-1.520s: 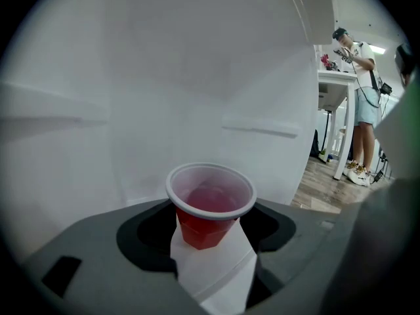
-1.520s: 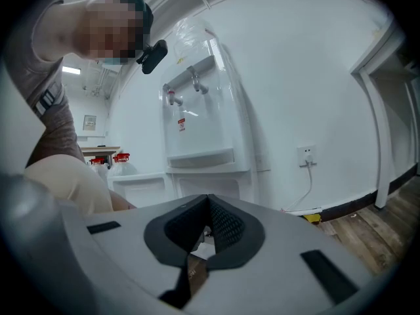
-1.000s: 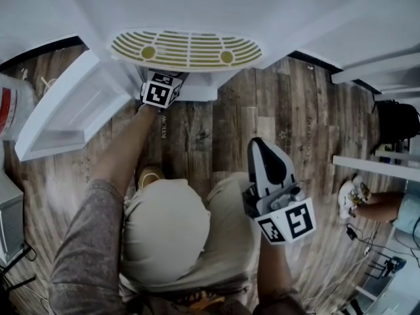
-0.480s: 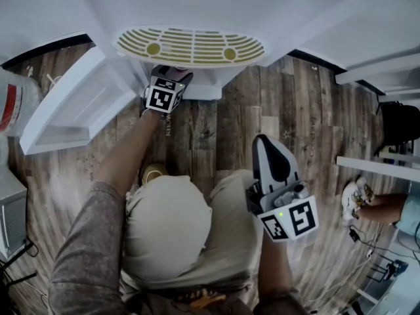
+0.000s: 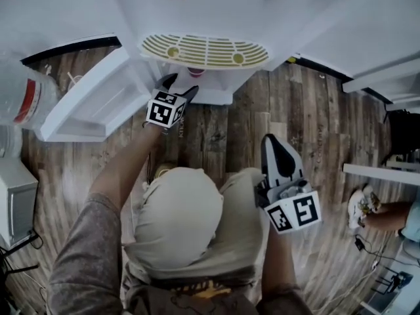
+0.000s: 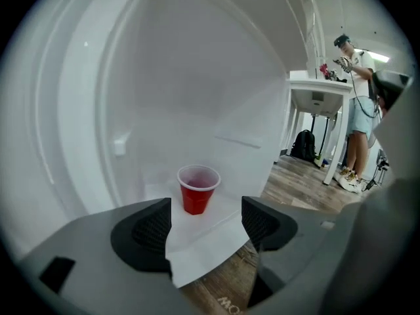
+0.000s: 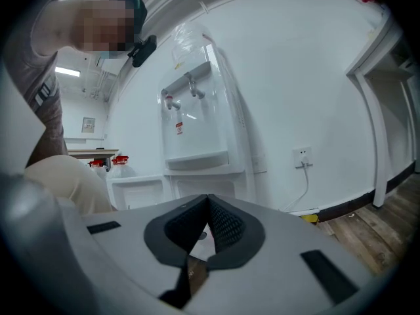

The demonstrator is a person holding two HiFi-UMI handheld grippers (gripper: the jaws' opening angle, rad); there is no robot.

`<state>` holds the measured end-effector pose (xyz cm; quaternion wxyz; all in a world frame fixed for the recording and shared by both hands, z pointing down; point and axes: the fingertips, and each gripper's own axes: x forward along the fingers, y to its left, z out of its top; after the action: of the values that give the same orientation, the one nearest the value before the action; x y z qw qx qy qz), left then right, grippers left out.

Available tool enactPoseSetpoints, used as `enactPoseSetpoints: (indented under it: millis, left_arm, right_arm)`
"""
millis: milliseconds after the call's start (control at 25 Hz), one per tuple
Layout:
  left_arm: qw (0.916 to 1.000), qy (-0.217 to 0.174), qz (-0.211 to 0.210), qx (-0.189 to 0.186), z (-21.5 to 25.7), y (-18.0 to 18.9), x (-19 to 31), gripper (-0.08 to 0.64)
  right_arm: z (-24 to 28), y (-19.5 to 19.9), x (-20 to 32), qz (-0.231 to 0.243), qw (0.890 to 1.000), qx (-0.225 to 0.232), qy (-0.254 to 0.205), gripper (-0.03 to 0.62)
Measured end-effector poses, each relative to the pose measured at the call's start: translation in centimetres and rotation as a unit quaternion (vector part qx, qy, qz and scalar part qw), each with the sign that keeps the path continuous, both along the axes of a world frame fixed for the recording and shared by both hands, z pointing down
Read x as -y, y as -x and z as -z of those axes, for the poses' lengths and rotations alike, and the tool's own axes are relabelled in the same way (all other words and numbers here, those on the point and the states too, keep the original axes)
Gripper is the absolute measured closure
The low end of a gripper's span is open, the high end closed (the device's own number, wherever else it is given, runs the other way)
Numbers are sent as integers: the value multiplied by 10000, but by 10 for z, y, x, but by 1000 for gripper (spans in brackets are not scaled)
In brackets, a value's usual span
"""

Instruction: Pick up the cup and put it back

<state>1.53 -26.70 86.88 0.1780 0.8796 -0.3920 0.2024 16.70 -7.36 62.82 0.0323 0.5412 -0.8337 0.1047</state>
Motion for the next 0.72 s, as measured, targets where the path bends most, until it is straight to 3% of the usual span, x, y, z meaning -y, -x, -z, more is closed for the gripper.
enactPoseSetpoints:
  millis: [480, 720]
  left_arm:
    - [9980, -96, 53, -619, 94, 42, -66, 242]
    - [9971, -213, 24, -724, 133, 61, -99, 242]
  right_arm:
    - [2, 9, -5, 186, 9998, -1, 10, 591]
    - [-2, 11, -5, 275, 9996, -27, 88, 591]
